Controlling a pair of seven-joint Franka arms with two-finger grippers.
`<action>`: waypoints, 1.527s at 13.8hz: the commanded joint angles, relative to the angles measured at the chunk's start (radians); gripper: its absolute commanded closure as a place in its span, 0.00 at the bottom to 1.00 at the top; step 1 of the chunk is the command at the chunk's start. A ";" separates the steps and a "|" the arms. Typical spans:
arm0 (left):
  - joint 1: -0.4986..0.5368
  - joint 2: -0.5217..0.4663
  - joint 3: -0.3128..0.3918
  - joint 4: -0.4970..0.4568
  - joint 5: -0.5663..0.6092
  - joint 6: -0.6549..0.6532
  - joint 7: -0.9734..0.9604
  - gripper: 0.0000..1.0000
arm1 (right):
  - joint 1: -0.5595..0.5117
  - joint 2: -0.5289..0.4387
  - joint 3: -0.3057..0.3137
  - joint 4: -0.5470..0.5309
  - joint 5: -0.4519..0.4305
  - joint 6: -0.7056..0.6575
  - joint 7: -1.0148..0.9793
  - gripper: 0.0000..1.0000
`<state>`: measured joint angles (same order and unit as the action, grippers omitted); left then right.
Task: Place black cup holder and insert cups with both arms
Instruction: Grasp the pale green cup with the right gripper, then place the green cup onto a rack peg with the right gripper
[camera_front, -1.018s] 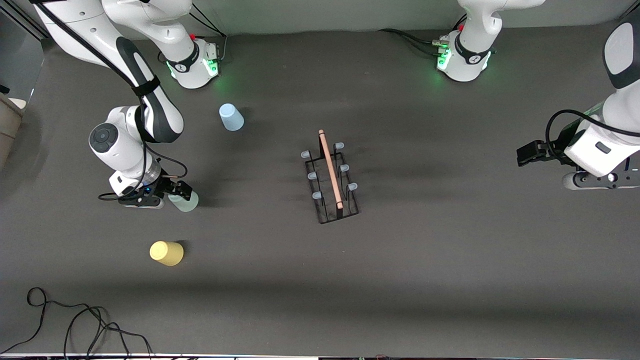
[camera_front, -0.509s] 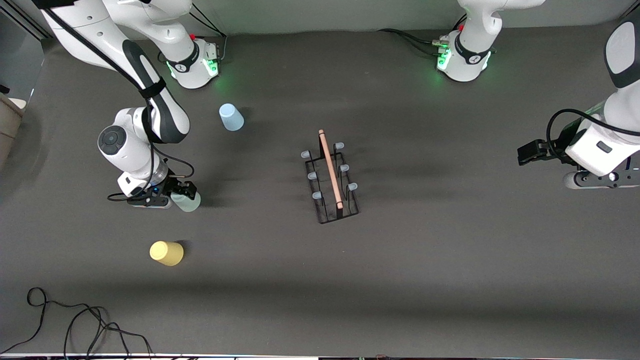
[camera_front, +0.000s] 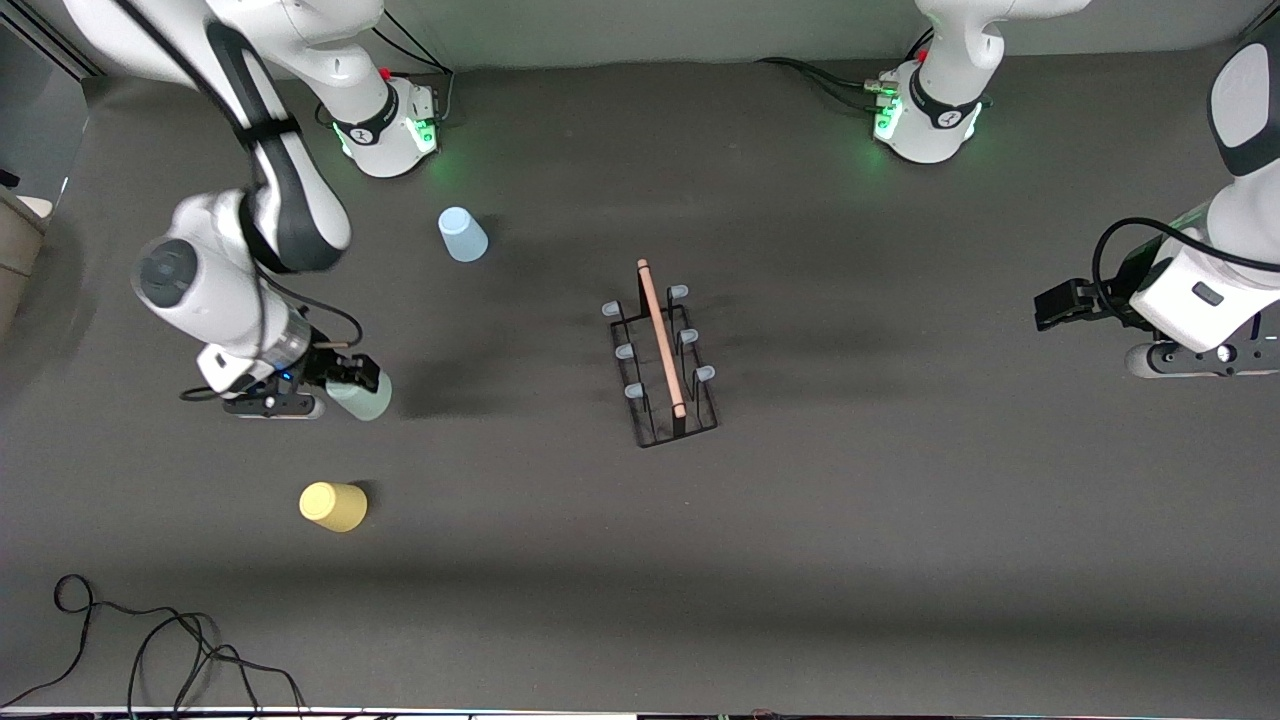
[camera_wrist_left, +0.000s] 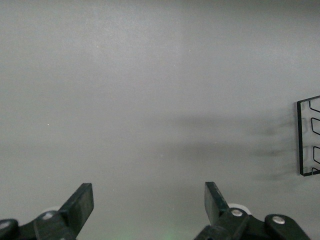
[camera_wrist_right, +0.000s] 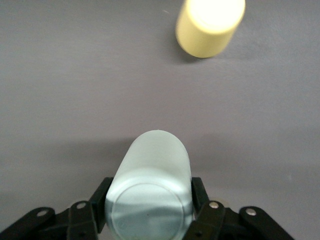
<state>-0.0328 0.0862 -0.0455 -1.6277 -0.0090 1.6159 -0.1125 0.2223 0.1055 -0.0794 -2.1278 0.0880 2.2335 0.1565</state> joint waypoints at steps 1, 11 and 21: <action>0.011 -0.022 -0.010 -0.012 0.001 -0.010 0.007 0.01 | 0.106 -0.012 -0.005 0.182 0.016 -0.228 0.142 0.76; 0.011 -0.022 -0.010 -0.012 0.001 -0.010 0.007 0.01 | 0.629 0.209 -0.008 0.429 -0.010 -0.224 0.840 0.76; 0.010 -0.022 -0.011 -0.012 0.000 -0.005 0.007 0.01 | 0.626 0.330 -0.010 0.399 -0.047 -0.047 0.857 0.01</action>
<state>-0.0293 0.0862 -0.0496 -1.6274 -0.0090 1.6160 -0.1125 0.8486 0.4388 -0.0824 -1.7286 0.0593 2.1664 0.9966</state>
